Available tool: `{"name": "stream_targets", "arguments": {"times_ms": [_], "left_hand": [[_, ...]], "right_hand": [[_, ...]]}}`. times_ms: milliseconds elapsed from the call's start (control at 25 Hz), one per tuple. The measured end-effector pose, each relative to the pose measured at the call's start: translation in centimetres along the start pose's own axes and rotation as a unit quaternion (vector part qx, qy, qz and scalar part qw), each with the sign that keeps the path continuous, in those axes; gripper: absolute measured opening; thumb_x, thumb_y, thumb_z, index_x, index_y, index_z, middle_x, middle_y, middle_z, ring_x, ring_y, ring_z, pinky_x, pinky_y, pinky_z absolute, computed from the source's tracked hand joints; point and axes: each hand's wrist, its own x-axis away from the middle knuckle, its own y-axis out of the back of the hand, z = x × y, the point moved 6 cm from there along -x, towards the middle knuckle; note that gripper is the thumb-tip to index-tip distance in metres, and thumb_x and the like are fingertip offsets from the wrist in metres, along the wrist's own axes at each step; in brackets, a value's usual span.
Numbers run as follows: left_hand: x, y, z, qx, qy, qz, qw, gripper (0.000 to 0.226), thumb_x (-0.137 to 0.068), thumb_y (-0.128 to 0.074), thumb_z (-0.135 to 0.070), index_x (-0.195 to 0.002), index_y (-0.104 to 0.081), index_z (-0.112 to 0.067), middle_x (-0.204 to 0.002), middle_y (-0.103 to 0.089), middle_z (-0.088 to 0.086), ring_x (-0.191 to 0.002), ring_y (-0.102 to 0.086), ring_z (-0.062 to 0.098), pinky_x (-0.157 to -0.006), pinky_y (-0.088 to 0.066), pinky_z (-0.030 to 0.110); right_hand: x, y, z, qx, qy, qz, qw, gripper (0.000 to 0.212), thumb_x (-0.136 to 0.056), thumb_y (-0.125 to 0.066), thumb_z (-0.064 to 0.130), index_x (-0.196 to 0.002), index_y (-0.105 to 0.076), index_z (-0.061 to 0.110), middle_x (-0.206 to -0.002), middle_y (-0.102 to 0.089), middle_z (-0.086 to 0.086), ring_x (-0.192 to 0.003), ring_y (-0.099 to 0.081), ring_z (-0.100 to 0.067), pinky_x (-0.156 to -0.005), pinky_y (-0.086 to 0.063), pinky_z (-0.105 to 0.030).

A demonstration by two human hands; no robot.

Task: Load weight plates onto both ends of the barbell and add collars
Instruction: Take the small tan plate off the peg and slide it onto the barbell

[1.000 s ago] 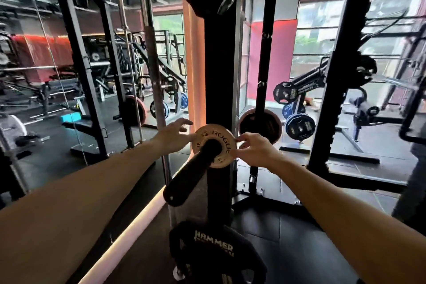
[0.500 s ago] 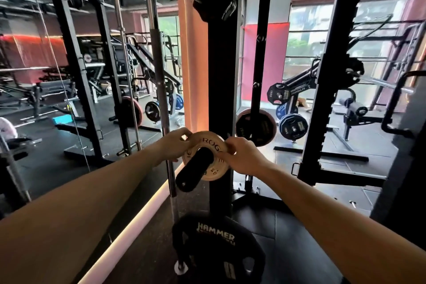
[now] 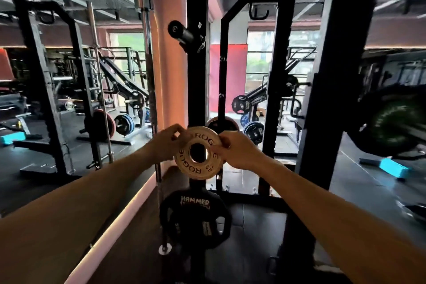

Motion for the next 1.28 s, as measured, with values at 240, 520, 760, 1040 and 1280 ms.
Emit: {"name": "stream_targets", "arguments": {"times_ms": [240,520,760,1040,1280], "left_hand": [[1.8,-11.7,-11.5,0.044,-0.124,0.070,0.989,0.022,-0.103,-0.057,-0.018,-0.100,-0.058,0.003,-0.085,-0.058,0.010,-0.072,-0.055,0.016,-0.059,-0.045,0.028],[4.7,-26.6,-26.2,0.098,-0.245,0.180,0.948,0.020,-0.101,-0.059,-0.029,-0.087,-0.054,-0.016,-0.065,-0.060,-0.004,-0.056,-0.054,0.011,-0.050,-0.043,0.020],[7.6,-37.5,-35.1,0.106,-0.286,0.154,0.940,0.019,-0.098,-0.063,-0.038,-0.080,-0.058,-0.033,-0.066,-0.065,-0.011,-0.053,-0.056,-0.003,-0.054,-0.046,0.018],[9.3,-41.3,-38.0,0.058,-0.272,0.083,0.957,0.020,-0.096,-0.066,-0.041,-0.081,-0.056,-0.032,-0.068,-0.064,-0.006,-0.056,-0.057,0.004,-0.060,-0.051,0.032],[10.3,-41.4,-39.1,0.002,-0.293,0.038,0.955,0.030,-0.092,-0.060,-0.060,-0.089,-0.054,-0.031,-0.071,-0.069,-0.002,-0.064,-0.067,0.018,-0.062,-0.056,0.046]], "right_hand": [[12.1,14.1,-2.4,0.072,-0.076,-0.038,0.994,0.016,-0.087,-0.073,0.033,-0.088,-0.073,0.017,-0.087,-0.076,-0.002,-0.081,-0.071,-0.015,-0.070,-0.052,-0.027],[26.8,30.2,-5.6,0.165,-0.172,-0.090,0.967,0.026,-0.088,-0.072,0.034,-0.098,-0.074,0.009,-0.091,-0.076,-0.011,-0.085,-0.072,-0.025,-0.078,-0.057,-0.041],[36.5,39.8,-11.1,0.188,-0.183,-0.135,0.956,0.022,-0.090,-0.070,0.023,-0.105,-0.072,0.007,-0.098,-0.075,-0.013,-0.092,-0.070,-0.029,-0.083,-0.056,-0.044],[38.4,42.9,-17.2,0.161,-0.137,-0.146,0.966,0.015,-0.097,-0.064,0.026,-0.108,-0.063,0.015,-0.098,-0.067,-0.002,-0.091,-0.066,-0.022,-0.079,-0.055,-0.038],[38.2,43.5,-20.1,0.128,-0.079,-0.164,0.975,0.014,-0.098,-0.062,0.029,-0.108,-0.060,0.019,-0.095,-0.068,0.002,-0.080,-0.063,-0.018,-0.070,-0.050,-0.034]]}}
